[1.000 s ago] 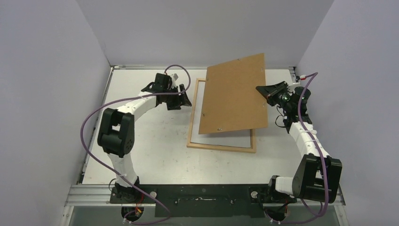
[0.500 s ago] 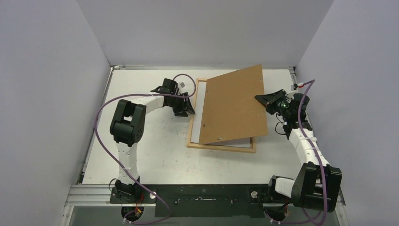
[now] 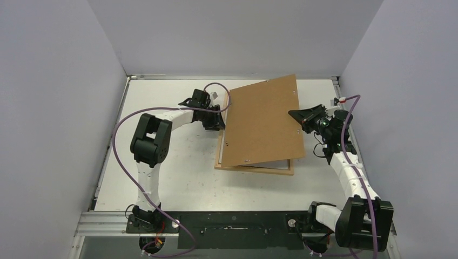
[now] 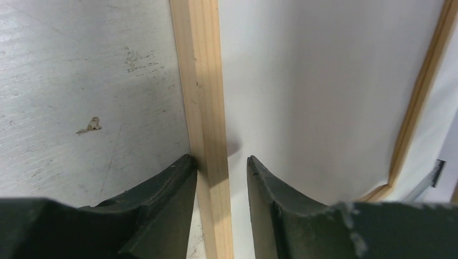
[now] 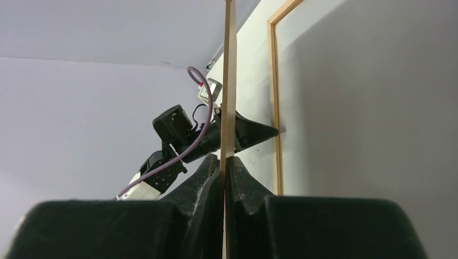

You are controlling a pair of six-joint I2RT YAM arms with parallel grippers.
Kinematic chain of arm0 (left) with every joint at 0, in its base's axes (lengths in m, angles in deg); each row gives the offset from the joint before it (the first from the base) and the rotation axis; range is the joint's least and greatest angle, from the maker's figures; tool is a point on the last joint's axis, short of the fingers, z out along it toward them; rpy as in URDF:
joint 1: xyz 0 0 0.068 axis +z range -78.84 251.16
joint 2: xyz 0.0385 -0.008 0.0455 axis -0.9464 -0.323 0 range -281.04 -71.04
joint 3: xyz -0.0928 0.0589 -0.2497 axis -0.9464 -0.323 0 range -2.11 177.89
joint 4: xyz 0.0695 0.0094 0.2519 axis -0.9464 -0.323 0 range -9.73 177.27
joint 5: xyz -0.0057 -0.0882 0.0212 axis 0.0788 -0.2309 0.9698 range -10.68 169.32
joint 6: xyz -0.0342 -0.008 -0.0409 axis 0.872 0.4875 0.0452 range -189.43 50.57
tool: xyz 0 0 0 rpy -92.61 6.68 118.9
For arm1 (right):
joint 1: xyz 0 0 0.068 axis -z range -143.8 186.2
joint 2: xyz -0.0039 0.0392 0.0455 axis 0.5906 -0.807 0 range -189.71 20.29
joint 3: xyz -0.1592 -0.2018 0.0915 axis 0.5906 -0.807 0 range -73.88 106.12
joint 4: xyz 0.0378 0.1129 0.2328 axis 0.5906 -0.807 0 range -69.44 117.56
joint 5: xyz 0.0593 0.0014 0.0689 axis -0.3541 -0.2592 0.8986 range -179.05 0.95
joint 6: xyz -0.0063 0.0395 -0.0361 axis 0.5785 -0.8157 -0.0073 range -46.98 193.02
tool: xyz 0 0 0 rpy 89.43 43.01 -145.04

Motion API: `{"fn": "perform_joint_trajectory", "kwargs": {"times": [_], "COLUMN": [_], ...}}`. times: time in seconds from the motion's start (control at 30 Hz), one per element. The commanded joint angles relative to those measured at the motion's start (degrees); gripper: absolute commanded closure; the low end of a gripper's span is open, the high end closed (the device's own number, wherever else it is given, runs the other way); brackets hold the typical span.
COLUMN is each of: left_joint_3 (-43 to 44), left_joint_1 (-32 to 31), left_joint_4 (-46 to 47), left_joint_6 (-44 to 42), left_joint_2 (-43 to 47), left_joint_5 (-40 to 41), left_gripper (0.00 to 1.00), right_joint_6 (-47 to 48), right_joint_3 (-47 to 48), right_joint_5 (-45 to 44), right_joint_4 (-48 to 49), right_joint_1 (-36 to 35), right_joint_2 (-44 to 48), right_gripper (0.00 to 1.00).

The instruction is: Put the photo into the frame

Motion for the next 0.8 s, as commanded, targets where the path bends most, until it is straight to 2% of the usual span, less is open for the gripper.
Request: {"fn": "perform_joint_trajectory", "kwargs": {"times": [0.0,0.13,0.33,0.7,0.73,0.77], "left_joint_3": [2.2,2.6,1.0,-6.7,-7.2,-7.5], "left_joint_1": [-1.1,-0.7,1.6,4.9,5.2,5.3], "left_joint_4": [-2.6,-5.4,-8.2,-14.1,-13.9,-13.4], "left_joint_6": [-2.4,-4.9,-9.0,-9.1,-8.9,-8.7], "left_joint_2": [-1.6,-0.8,1.8,9.2,9.8,10.3], "left_joint_5": [4.4,6.0,3.2,3.3,2.6,1.7], "left_gripper": [0.67,0.78,0.84,0.84,0.82,0.74], "right_joint_6": [0.8,3.9,10.4,0.0,-0.5,-0.6], "right_joint_3": [0.8,2.0,3.2,-3.3,-3.4,-3.3], "right_joint_5": [1.4,0.8,1.9,2.8,2.7,2.6], "right_joint_4": [0.5,-2.2,-4.0,25.2,26.7,27.8], "right_joint_1": [0.0,0.1,0.1,-2.4,-3.0,-3.8], "right_joint_2": [4.2,4.2,1.8,-7.9,-8.6,-9.2], "right_gripper": [1.0,1.0,1.0,1.0,1.0,1.0]}}
